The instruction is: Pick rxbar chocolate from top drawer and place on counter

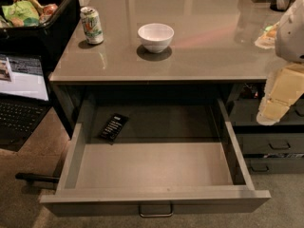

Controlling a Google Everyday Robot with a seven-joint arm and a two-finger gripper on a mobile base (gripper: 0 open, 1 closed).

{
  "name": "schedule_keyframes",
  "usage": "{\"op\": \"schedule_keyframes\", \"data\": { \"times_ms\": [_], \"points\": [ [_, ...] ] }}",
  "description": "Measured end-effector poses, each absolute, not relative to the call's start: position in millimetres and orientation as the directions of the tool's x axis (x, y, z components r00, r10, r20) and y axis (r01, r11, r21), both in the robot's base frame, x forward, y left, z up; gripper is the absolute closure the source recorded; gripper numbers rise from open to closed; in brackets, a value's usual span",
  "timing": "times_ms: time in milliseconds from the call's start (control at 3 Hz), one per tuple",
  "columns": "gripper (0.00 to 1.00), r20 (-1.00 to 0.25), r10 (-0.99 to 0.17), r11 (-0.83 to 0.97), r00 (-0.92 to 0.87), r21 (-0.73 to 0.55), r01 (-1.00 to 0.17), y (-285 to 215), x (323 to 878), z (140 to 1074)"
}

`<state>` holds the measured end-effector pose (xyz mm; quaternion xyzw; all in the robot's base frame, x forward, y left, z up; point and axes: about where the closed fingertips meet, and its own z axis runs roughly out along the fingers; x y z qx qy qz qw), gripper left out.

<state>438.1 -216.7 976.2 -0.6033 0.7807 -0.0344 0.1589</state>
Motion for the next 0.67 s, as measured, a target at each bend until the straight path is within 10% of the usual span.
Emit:
{"op": "schedule_keyframes", "data": {
  "times_ms": [667],
  "points": [
    [0.00, -0.225, -0.949, 0.276, -0.222, -0.248, -0.928, -216.3, 438.5, 976.3]
  ]
}}
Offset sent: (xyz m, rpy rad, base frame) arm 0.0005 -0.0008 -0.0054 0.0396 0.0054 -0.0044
